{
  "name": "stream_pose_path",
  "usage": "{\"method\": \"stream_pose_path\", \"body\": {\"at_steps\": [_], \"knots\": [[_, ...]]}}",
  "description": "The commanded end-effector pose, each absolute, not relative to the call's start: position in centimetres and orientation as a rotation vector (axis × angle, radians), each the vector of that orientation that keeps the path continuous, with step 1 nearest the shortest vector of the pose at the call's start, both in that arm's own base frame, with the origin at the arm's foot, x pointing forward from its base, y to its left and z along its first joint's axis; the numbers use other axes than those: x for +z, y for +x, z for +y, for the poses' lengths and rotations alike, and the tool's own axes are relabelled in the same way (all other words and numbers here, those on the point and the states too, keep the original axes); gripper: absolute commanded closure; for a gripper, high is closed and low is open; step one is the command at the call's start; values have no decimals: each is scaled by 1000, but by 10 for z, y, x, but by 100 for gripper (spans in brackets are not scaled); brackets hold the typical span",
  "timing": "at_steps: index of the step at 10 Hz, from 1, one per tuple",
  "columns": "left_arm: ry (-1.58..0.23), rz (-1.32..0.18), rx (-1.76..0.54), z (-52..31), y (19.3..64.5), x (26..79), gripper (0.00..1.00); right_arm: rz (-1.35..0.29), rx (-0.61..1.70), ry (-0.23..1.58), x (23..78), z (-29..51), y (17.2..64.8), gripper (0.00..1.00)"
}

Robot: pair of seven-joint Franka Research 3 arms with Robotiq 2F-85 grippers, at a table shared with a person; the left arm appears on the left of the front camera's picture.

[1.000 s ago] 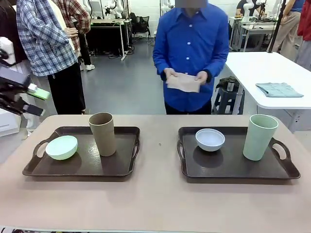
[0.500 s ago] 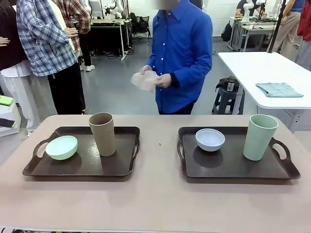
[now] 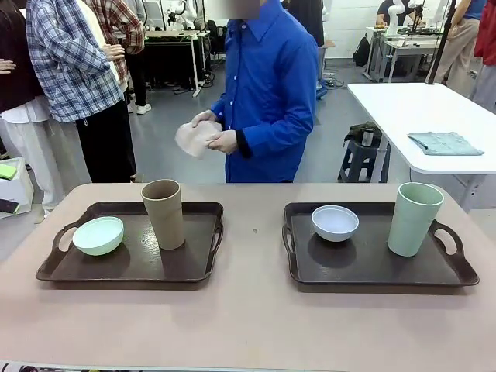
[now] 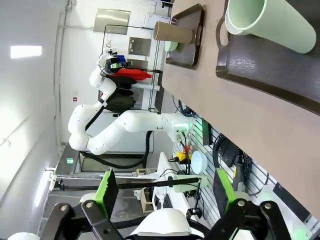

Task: Set up a tray with a mat and arrange the tableware.
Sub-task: Pick up the Picnic Bowl and Reusable plastic cup from the Handle tray in front of the human's position and hold them in the air.

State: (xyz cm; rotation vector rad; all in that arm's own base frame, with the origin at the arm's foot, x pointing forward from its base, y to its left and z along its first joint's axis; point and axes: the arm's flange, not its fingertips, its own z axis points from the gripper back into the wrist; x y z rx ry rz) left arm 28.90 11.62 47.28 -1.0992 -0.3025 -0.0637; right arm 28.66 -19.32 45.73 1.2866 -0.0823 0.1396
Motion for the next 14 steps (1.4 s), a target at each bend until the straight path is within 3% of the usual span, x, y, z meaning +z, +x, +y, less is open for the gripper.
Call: {"method": "stream_pose_path", "body": {"at_steps": [1,3,5,7,14], "knots": [[-1120,-312,-62,117,289,475,0,-95,152,1307,460,-191,284,0],[-1099,-301,-62,117,288,473,0,-80,140,1285,458,-193,287,0],[-1317,-187,27,155,289,481,0,-55,99,1395,453,-223,283,0],[-1383,-166,75,186,286,483,0,-72,26,1462,443,-263,283,0],[-1359,-161,50,183,278,477,0,-47,15,1416,438,-254,272,0]]}}
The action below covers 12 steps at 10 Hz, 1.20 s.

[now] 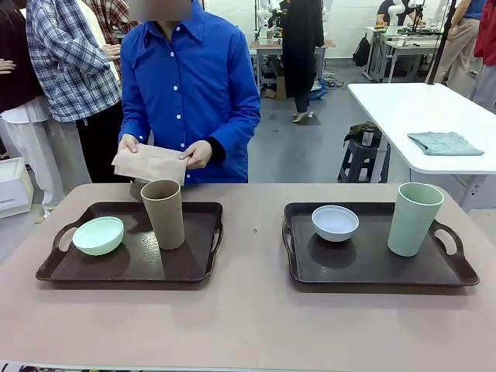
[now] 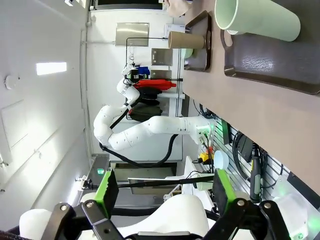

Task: Set up a tray with a mat and arrange the tableware.
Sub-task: Pick up the Picnic Bowl and Reusable plastic cup from the Handle tray in front of the human's position and hold them in the air.

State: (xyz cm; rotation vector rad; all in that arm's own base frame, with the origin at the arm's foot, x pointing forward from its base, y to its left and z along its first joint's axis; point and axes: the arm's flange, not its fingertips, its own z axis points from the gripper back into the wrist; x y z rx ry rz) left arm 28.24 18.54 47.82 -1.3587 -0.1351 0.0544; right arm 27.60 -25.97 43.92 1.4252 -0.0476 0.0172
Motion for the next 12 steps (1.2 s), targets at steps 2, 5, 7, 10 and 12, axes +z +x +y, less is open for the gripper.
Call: {"method": "stream_pose_path", "body": {"at_steps": [2,5,7,10,12], "knots": [[-1359,-161,50,183,278,477,0,-47,15,1416,438,-254,272,0],[-1359,-161,50,183,278,477,0,-47,15,1416,438,-254,272,0],[-1359,-161,50,183,278,477,0,-47,15,1416,438,-254,272,0],[-1359,-161,50,183,278,477,0,-47,15,1416,438,-254,272,0],[-1359,-161,50,183,278,477,0,-47,15,1416,438,-254,272,0]]}}
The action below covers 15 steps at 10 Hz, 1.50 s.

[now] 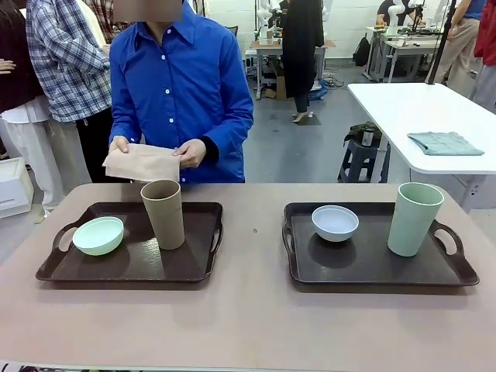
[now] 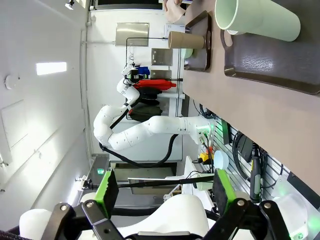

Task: Set up a tray with a mat and arrange the tableware.
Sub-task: Pick up the Picnic Bowl and Reusable plastic cup from the Handle tray in front of the human's position and hold them in the air.

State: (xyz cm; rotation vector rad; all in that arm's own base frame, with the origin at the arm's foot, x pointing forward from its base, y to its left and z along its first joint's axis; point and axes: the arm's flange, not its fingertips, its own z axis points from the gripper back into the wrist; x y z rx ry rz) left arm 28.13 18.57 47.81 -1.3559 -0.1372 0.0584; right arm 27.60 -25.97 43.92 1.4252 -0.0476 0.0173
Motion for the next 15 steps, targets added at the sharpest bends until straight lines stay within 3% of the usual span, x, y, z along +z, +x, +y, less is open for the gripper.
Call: {"method": "stream_pose_path", "body": {"at_steps": [1,5,7,11,15], "knots": [[-1359,-161,50,183,278,477,0,-47,15,1416,438,-254,272,0],[-1359,-161,50,183,278,477,0,-48,17,1425,439,-260,276,0],[-1268,-79,16,171,279,495,0,-146,280,1260,485,-226,279,0],[-932,-101,-8,122,266,551,0,-256,534,876,550,-44,314,0],[-426,-179,38,66,234,582,0,-558,765,694,534,161,358,0]]}}
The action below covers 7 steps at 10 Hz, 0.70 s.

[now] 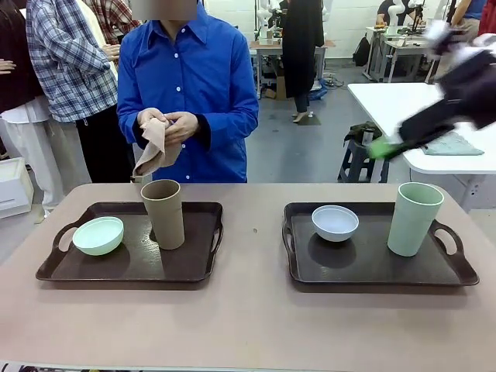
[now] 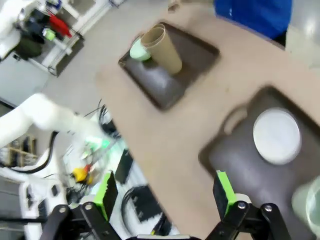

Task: Set up a tray with a mat and arrange the tableware.
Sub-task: Pick up the Picnic Bowl and Reusable plastic cup from the Handle tray in front of the human's position and hold them in the air.

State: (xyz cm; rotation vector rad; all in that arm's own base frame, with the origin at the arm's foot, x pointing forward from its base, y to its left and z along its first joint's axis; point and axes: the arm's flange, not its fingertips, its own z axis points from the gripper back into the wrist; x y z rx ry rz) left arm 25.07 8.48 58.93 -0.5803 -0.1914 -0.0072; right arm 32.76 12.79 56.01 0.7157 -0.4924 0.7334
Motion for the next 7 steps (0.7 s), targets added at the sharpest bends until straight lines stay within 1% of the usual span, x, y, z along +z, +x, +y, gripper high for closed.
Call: {"method": "stream_pose_path", "body": {"at_steps": [1,2,3,5,7], "knots": [[-368,-125,48,56,234,584,0,-557,823,678,521,196,371,0],[-329,-48,67,51,233,586,0,-526,868,673,505,225,378,0],[-272,-16,100,46,241,590,0,-533,849,670,493,244,389,0],[-213,-2,119,33,259,593,0,-565,841,667,472,275,409,0],[-201,44,111,31,275,586,0,-574,877,624,461,290,415,0]]}}
